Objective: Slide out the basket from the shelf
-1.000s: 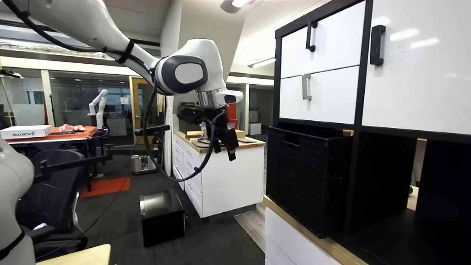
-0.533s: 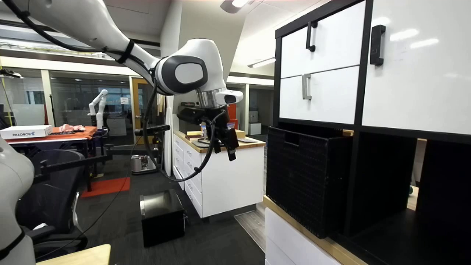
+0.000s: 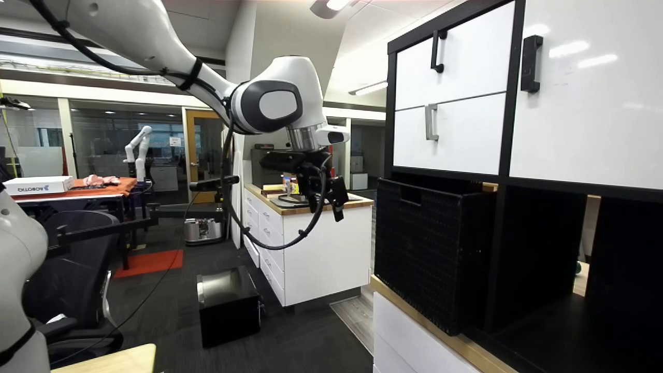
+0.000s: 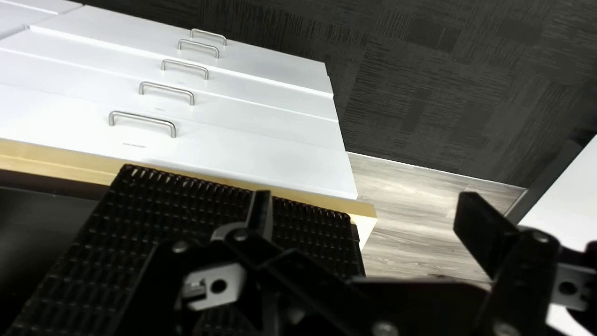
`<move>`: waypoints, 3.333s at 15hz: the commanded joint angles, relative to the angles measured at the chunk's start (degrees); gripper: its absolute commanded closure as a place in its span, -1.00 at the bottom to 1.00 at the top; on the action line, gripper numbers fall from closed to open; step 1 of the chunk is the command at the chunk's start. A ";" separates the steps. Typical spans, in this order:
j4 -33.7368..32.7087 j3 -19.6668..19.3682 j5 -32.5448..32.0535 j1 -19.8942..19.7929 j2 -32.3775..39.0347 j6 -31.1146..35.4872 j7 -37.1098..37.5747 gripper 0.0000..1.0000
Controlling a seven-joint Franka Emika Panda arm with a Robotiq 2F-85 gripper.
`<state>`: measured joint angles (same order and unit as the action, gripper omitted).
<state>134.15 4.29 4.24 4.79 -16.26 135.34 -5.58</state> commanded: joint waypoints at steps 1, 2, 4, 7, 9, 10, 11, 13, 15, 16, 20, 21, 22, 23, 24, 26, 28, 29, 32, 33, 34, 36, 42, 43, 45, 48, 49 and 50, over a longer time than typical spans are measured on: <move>-6.74 -1.64 1.23 1.67 6.14 1.40 -8.18 -1.00; -8.37 -1.71 1.21 1.76 7.39 1.47 -10.37 -1.00; -12.00 -1.66 0.97 1.61 9.84 0.96 -15.14 -1.00; -17.29 -1.39 0.51 1.18 13.00 0.83 -22.62 -1.00; -20.18 -1.14 1.13 1.02 14.65 0.91 -27.50 -1.00; -21.33 -0.97 1.50 1.00 15.27 0.94 -30.45 -1.00; -22.23 -0.72 1.63 0.99 15.74 1.04 -33.60 -1.00; -23.46 -0.13 0.79 0.89 16.31 1.64 -39.30 -1.00; -24.10 0.43 -0.86 0.84 16.71 2.94 -43.67 -1.00; -24.29 0.65 -2.12 0.84 16.97 3.80 -45.39 -1.00; -24.68 1.35 -2.72 0.80 17.86 7.80 -52.49 -1.00; -24.64 1.48 -3.15 0.76 18.15 9.13 -53.65 -1.00; -24.50 1.62 -3.43 0.76 18.44 10.57 -54.90 -1.00; -24.57 1.78 -3.50 0.79 18.87 11.72 -56.15 -1.00; -24.74 1.88 -3.48 0.75 19.31 12.52 -57.03 -1.00; -25.19 2.13 -3.42 0.64 20.61 14.06 -58.19 -1.00; -25.63 2.37 -3.06 0.45 22.20 14.70 -58.77 -1.00; -25.86 2.48 -3.11 0.37 23.10 14.80 -58.91 -1.00; -26.92 2.98 -3.26 0.19 25.62 14.83 -59.52 -1.00; -27.47 3.20 -3.39 0.16 26.41 14.69 -59.87 -1.00; -28.03 3.38 -3.60 0.14 27.02 14.56 -60.13 -1.00; -29.53 3.75 -4.14 0.03 27.78 13.96 -60.78 -1.00; -33.63 3.49 -5.51 0.03 27.14 8.76 -60.12 -1.00; -34.22 3.37 -5.98 0.06 27.19 8.07 -59.97 -1.00; -35.32 3.17 -6.97 0.15 27.31 6.48 -59.61 -1.00; -36.66 2.98 -8.14 0.26 27.51 4.53 -58.93 -1.00; -37.02 2.97 -8.32 0.26 27.55 4.09 -58.90 -1.00; -37.45 2.95 -8.50 0.26 27.62 4.00 -58.84 -1.00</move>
<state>100.40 7.23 -2.59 5.25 9.92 141.18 -65.15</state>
